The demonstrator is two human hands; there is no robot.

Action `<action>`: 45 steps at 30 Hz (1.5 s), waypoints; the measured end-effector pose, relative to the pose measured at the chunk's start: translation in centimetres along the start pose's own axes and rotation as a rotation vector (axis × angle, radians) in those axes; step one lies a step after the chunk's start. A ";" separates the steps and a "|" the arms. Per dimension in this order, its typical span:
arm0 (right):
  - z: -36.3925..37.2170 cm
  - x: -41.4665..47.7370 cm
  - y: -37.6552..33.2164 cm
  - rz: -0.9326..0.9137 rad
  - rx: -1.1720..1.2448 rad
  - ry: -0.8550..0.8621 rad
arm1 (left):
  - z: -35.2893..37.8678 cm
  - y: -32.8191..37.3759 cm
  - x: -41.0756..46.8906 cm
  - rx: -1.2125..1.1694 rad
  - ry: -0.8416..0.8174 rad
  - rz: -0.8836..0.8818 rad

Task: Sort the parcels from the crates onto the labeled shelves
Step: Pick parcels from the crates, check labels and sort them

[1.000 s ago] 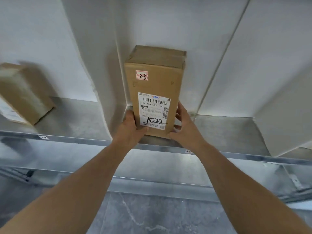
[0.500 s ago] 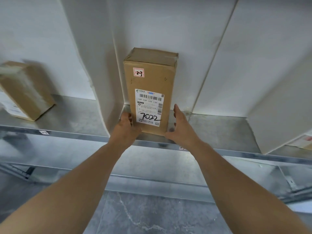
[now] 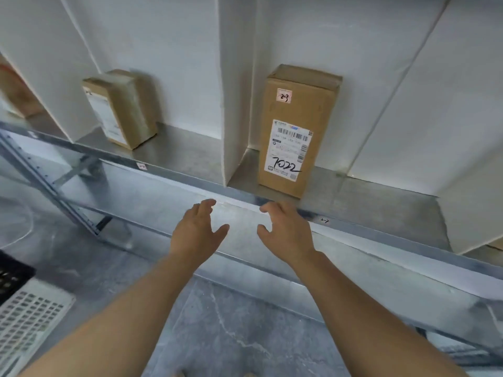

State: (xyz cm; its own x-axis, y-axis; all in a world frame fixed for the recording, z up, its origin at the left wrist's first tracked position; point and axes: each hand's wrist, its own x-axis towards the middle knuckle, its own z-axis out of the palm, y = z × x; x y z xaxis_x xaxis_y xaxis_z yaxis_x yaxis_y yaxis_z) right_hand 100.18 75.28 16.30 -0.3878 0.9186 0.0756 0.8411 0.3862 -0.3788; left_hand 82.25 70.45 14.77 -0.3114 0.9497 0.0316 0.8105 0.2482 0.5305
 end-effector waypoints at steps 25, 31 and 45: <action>15.0 2.8 -42.0 -0.795 -0.043 -0.326 | -22.2 -31.8 -15.0 0.107 0.421 -0.701; 18.8 1.2 -52.3 -0.913 -0.075 -0.361 | -27.1 -39.7 -19.6 0.099 0.464 -0.805; 26.7 3.0 -66.3 -0.983 -0.122 -0.428 | -32.6 -52.6 -21.9 0.006 0.469 -0.969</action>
State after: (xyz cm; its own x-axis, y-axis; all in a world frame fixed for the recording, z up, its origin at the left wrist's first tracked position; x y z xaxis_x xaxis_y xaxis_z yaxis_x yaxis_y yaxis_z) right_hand 33.18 50.16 17.05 -0.9936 0.1049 -0.0410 0.1116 0.9664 -0.2316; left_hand 30.21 30.41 13.77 -0.9804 0.1808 -0.0778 0.1185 0.8578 0.5001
